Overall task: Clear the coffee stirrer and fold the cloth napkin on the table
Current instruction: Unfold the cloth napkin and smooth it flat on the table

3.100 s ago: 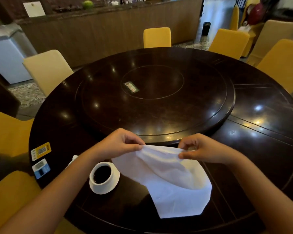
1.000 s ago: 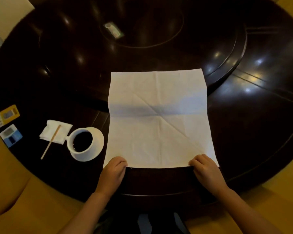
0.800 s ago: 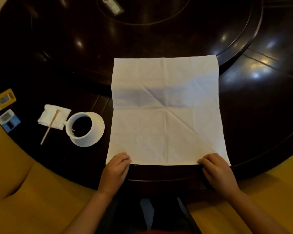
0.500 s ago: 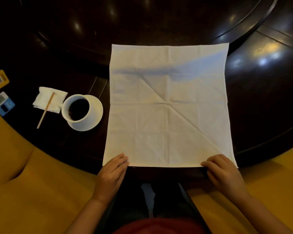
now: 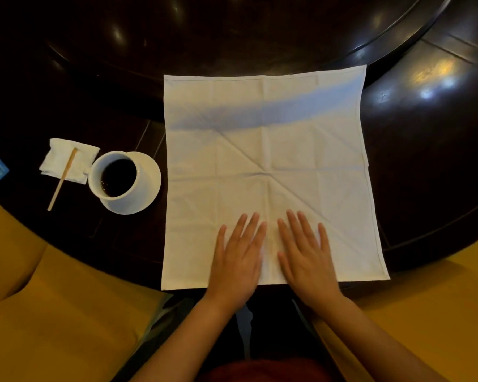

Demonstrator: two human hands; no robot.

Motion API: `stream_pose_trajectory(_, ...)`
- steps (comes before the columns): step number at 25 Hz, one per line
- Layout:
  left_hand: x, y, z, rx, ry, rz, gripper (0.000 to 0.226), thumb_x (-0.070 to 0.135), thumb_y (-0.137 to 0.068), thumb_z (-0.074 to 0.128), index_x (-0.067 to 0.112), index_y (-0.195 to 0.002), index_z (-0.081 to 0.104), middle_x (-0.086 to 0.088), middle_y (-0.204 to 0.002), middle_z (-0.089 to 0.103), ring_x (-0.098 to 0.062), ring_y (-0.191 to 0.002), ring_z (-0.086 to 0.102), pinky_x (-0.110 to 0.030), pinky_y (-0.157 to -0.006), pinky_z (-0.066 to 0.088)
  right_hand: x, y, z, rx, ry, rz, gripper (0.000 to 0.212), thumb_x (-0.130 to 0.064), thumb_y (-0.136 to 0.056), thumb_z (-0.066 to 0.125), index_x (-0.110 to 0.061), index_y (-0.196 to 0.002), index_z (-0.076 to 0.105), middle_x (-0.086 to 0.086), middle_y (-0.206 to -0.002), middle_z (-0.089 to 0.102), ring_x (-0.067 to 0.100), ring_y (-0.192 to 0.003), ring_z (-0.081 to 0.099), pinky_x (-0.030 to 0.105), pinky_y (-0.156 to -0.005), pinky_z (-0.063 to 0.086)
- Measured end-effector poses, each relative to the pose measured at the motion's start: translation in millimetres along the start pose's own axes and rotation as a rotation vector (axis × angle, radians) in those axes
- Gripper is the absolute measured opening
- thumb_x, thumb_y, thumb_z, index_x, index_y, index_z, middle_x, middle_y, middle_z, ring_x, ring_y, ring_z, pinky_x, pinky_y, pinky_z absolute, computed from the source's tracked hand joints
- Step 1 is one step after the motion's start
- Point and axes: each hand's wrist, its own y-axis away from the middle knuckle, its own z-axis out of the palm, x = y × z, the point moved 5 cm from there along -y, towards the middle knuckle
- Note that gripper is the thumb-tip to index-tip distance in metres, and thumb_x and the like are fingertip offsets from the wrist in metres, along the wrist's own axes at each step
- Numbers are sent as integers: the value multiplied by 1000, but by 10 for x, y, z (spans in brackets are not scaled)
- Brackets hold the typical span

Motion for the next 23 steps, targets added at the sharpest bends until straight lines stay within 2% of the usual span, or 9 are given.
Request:
stream_pose_trajectory(4, -141, -226, 260, -164, -152, -97, 60, 40, -89, 30, 24, -146, 25, -5, -154, 22, -23, -141, 21, -56, -108, 20, 119, -163, 158, -63, 89, 28, 60, -41, -92, 28, -14, -145, 21, 8, -153, 18, 24, -142, 14, 47, -112, 8)
stream_pose_trajectory(8, -702, -37, 193, -189, -116, -229, 65, 49, -89, 28, 28, -149, 11, -6, -157, 10, -22, -144, 6, -47, -112, 7, 701, -84, 41, -81, 142, 84, 67, -54, -91, 19, -19, -148, 15, 6, -155, 13, 19, -143, 5, 45, -113, 7)
stream_pose_trajectory(11, -1004, 64, 41, -168, -93, -403, 69, 49, -89, 21, 18, -150, 8, -9, -158, 4, -21, -144, 0, -46, -115, 6, 1070, -21, -107, -98, 143, 252, 73, -58, -90, 10, -14, -148, 6, 7, -156, 7, 17, -143, 0, 43, -116, 6)
stream_pose_trajectory(13, -1048, 34, -47, -104, -59, -554, 70, 47, -91, 17, 9, -149, 8, -12, -157, 5, -21, -144, -1, -47, -116, 5, 1104, -81, -193, -62, 139, 361, 72, -55, -91, 13, -11, -148, 4, 9, -157, 7, 17, -143, -1, 46, -116, 8)
stream_pose_trajectory(15, -894, -195, -86, -23, -28, -521, 67, 44, -92, 21, 9, -148, 11, -13, -157, 7, -22, -144, 2, -48, -115, 2, 866, -357, -268, 28, 118, 294, 67, -47, -92, 23, -8, -146, 15, 13, -154, 17, 20, -141, 7, 47, -114, 9)
stream_pose_trajectory(17, -643, -585, -23, -2, -16, -365, 63, 41, -93, 25, 15, -149, 11, -11, -156, 7, -23, -144, 5, -47, -113, 0, 487, -761, -233, 86, 110, 112, 62, -40, -91, 29, -9, -144, 24, 11, -152, 21, 22, -140, 13, 46, -111, 10)
stream_pose_trajectory(19, -490, -990, 92, -29, -72, -284, 61, 40, -93, 26, 22, -148, 5, -9, -157, 7, -23, -144, 3, -48, -112, -1, 211, -1163, -114, 44, 86, 16, 56, -37, -95, 31, -14, -145, 23, 7, -153, 16, 21, -141, 9, 44, -112, 8)
stream_pose_trajectory(21, -512, -1242, 211, -105, -141, -289, 61, 41, -94, 29, 28, -148, 2, -7, -158, 3, -21, -144, -2, -50, -112, -3, 152, -1424, 21, -41, 73, -6, 54, -37, -97, 34, -20, -146, 21, 7, -155, 16, 22, -143, 8, 46, -114, 6)
stream_pose_trajectory(23, -684, -1285, 268, -145, -157, -303, 61, 46, -93, 32, 33, -148, 9, -7, -159, 4, -21, -144, -2, -52, -112, -4, 308, -1517, 88, -82, 105, -44, 56, -44, -95, 36, -25, -145, 23, 7, -155, 19, 24, -143, 13, 47, -113, 7)
